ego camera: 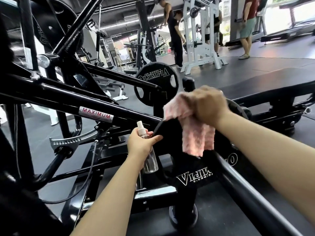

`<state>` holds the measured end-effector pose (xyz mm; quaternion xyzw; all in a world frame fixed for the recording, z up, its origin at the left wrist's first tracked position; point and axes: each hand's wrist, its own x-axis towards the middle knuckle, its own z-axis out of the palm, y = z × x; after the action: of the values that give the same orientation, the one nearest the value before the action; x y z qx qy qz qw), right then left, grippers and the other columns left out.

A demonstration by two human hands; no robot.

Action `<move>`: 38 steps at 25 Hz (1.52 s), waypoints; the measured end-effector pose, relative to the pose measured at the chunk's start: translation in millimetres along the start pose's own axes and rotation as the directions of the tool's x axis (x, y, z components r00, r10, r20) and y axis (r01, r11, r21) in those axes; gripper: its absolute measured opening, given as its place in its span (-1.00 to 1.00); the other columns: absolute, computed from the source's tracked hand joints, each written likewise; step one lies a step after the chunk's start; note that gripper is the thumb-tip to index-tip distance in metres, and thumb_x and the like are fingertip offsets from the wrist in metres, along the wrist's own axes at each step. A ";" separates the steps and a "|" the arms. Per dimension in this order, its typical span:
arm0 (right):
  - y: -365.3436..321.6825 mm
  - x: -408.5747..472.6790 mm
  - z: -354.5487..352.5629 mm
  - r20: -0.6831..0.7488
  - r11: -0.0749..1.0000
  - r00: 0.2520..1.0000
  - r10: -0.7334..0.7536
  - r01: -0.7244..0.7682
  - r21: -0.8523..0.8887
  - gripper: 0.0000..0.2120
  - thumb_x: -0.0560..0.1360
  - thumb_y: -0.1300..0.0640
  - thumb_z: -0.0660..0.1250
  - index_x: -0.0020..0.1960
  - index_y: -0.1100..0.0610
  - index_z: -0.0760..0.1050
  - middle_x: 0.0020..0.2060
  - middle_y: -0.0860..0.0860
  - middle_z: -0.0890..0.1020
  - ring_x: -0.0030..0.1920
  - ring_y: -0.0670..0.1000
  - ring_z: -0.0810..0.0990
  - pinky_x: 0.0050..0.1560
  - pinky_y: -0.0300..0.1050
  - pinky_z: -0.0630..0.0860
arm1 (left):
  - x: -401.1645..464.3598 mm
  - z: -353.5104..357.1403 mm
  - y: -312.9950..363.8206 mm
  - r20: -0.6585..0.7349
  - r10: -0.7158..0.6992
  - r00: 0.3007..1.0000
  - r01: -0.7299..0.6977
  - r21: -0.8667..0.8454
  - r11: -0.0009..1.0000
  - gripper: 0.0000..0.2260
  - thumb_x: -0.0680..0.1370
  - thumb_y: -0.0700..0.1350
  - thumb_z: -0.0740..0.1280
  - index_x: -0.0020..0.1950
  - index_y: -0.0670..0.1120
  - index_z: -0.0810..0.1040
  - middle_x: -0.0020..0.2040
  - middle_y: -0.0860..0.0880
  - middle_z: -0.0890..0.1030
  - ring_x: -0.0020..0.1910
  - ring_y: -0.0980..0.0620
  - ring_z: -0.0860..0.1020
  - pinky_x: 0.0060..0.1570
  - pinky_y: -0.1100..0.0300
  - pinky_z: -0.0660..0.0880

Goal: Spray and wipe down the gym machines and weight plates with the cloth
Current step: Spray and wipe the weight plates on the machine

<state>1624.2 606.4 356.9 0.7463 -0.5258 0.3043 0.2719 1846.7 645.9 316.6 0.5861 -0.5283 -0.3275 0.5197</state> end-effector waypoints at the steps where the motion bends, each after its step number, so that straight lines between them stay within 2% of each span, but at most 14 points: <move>1: 26.2 -7.6 -4.0 0.062 0.986 0.984 0.164 -0.165 0.009 -0.66 0.54 0.12 0.14 0.27 0.01 0.49 -0.09 0.20 0.64 -0.08 0.25 0.60 -0.16 0.03 0.48 | 0.0 0.1 3.3 0.006 -0.009 1.000 0.009 0.017 1.000 -0.63 0.30 -0.21 0.57 -0.01 -0.13 0.46 -0.16 0.08 0.58 -0.21 0.17 0.53 -0.25 0.32 0.41; 5: 102.0 -61.9 -9.6 0.425 0.796 0.698 0.575 -0.598 -0.094 -0.48 0.60 -0.19 -0.13 0.43 -0.03 0.33 0.23 0.27 0.52 0.20 0.32 0.49 0.18 0.08 0.42 | 14.4 -8.1 18.1 0.123 -0.015 0.992 -0.011 0.206 0.978 -0.61 0.27 -0.19 0.59 -0.05 -0.10 0.46 -0.15 0.04 0.60 -0.13 0.05 0.58 -0.07 0.18 0.50; 8: 86.9 -56.3 -8.1 0.421 0.613 0.633 0.650 -0.764 0.202 -0.53 0.63 -0.07 -0.09 0.43 0.06 0.33 0.30 0.26 0.47 0.30 0.28 0.42 0.29 0.02 0.32 | 21.3 -4.9 46.1 0.242 0.038 0.970 -0.122 0.342 0.932 -0.63 0.26 -0.14 0.60 -0.08 -0.05 0.48 -0.08 0.01 0.64 -0.04 0.00 0.60 0.11 0.06 0.50; 11: 24.1 -29.4 -7.6 0.153 0.673 0.775 0.613 -0.614 0.412 -0.64 0.64 0.02 0.04 0.22 0.08 0.54 0.17 0.16 0.59 0.26 0.18 0.46 0.34 -0.01 0.19 | 25.2 16.6 78.2 0.275 0.123 0.954 -0.207 0.304 0.930 -0.65 0.31 -0.21 0.56 -0.05 -0.04 0.47 -0.06 0.03 0.62 0.00 0.01 0.60 0.13 0.09 0.50; 14: -39.3 -27.3 0.5 -0.135 0.937 0.970 0.203 -0.152 0.314 -0.74 0.58 0.09 0.18 0.14 0.06 0.61 0.12 0.00 0.64 0.28 0.05 0.42 0.42 -0.14 -0.18 | 33.3 41.7 97.1 0.246 0.190 0.950 -0.241 0.197 0.950 -0.67 0.34 -0.37 0.46 -0.16 0.00 0.43 -0.12 0.03 0.61 0.02 -0.07 0.61 0.16 -0.01 0.51; 16: -25.6 -27.9 5.5 -0.054 0.977 0.998 0.043 -0.031 0.212 -0.63 0.56 -0.03 0.07 0.23 -0.03 0.55 0.17 0.00 0.60 0.30 0.11 0.45 0.42 0.07 -0.11 | 37.4 47.2 97.6 0.242 0.188 0.952 -0.239 0.203 0.949 -0.68 0.35 -0.39 0.42 -0.18 0.01 0.43 -0.11 0.00 0.61 0.04 -0.10 0.61 0.16 -0.02 0.51; 19: 19.4 -23.5 1.2 0.072 0.944 0.969 0.237 -0.247 0.219 -0.53 0.49 -0.13 -0.01 0.27 -0.07 0.48 0.15 0.04 0.58 0.22 0.14 0.50 0.34 0.12 0.20 | 36.0 53.2 93.4 0.279 0.182 0.943 -0.271 0.324 0.907 -0.67 0.32 -0.28 0.52 -0.17 0.02 0.43 -0.07 -0.01 0.64 0.00 -0.04 0.61 0.13 0.00 0.52; 22: 54.5 -31.4 12.8 0.197 0.786 0.837 0.511 -0.547 0.287 -0.57 0.57 -0.04 0.02 0.33 0.09 0.42 0.18 0.19 0.56 0.18 0.24 0.50 0.19 0.05 0.36 | 37.8 61.5 98.0 0.274 0.181 0.945 -0.280 0.385 0.879 -0.67 0.30 -0.23 0.55 -0.19 0.02 0.42 -0.16 0.07 0.62 -0.01 0.02 0.60 0.16 0.04 0.49; 24: 77.5 -56.3 24.3 0.348 0.509 0.611 0.711 -0.789 0.344 -0.63 0.60 0.03 0.11 0.32 0.17 0.42 0.20 0.26 0.53 0.21 0.27 0.49 0.17 0.05 0.38 | 38.0 63.0 101.2 0.281 0.165 0.945 -0.271 0.397 0.877 -0.67 0.30 -0.23 0.55 -0.20 0.00 0.42 -0.19 0.08 0.61 -0.01 0.01 0.60 0.17 0.03 0.49; 29: 89.7 -94.9 60.1 0.464 0.178 0.355 0.812 -0.906 0.384 -0.58 0.62 0.08 0.05 0.46 0.12 0.26 0.32 0.26 0.45 0.30 0.28 0.41 0.30 0.10 0.29 | 40.7 60.7 102.3 0.303 0.120 0.945 -0.243 0.410 0.879 -0.68 0.29 -0.23 0.56 -0.19 -0.02 0.44 -0.19 0.06 0.62 -0.01 0.02 0.61 0.16 0.03 0.50; 31: 75.9 -72.2 55.0 0.333 0.170 0.383 0.862 -0.836 0.522 -0.55 0.64 -0.06 -0.06 0.47 0.01 0.25 0.34 0.21 0.43 0.33 0.25 0.39 0.38 0.15 0.22 | 41.0 59.6 102.8 0.305 0.111 0.946 -0.236 0.413 0.880 -0.68 0.29 -0.23 0.56 -0.17 -0.02 0.44 -0.17 0.05 0.63 0.00 0.03 0.60 0.14 0.07 0.50; 33: 46.6 -44.8 37.4 0.113 0.380 0.550 0.828 -0.697 0.608 -0.52 0.64 -0.06 -0.10 0.35 0.09 0.44 0.27 0.20 0.51 0.31 0.21 0.41 0.38 0.16 0.18 | 42.5 58.8 102.1 0.297 0.111 0.949 -0.232 0.412 0.881 -0.68 0.30 -0.23 0.56 -0.16 -0.02 0.45 -0.18 0.05 0.63 -0.01 0.03 0.61 0.13 0.09 0.50; 36: -9.3 -34.6 22.8 -0.116 0.763 0.866 0.487 -0.357 0.539 -0.52 0.57 -0.09 -0.07 0.26 0.02 0.52 0.28 0.01 0.53 0.37 0.11 0.30 0.42 0.27 -0.03 | 44.6 59.5 100.2 0.279 0.137 0.951 -0.252 0.436 0.864 -0.68 0.28 -0.21 0.57 -0.20 0.00 0.44 -0.17 0.01 0.63 -0.04 -0.02 0.60 0.10 0.03 0.52; 38: -11.9 -49.5 36.6 -0.157 0.943 0.971 0.180 -0.125 0.309 -0.54 0.55 -0.07 0.00 0.41 -0.06 0.34 0.41 -0.01 0.38 0.44 0.13 0.12 0.41 0.23 -0.13 | 46.9 58.3 99.9 0.272 0.149 0.951 -0.264 0.459 0.848 -0.69 0.26 -0.18 0.58 -0.21 0.00 0.46 -0.18 -0.02 0.62 -0.07 -0.06 0.58 0.08 0.03 0.52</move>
<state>1628.7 614.0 294.9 0.7045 -0.5032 0.4672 0.1794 1775.1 595.3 405.6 0.5967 -0.7098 -0.1890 0.3230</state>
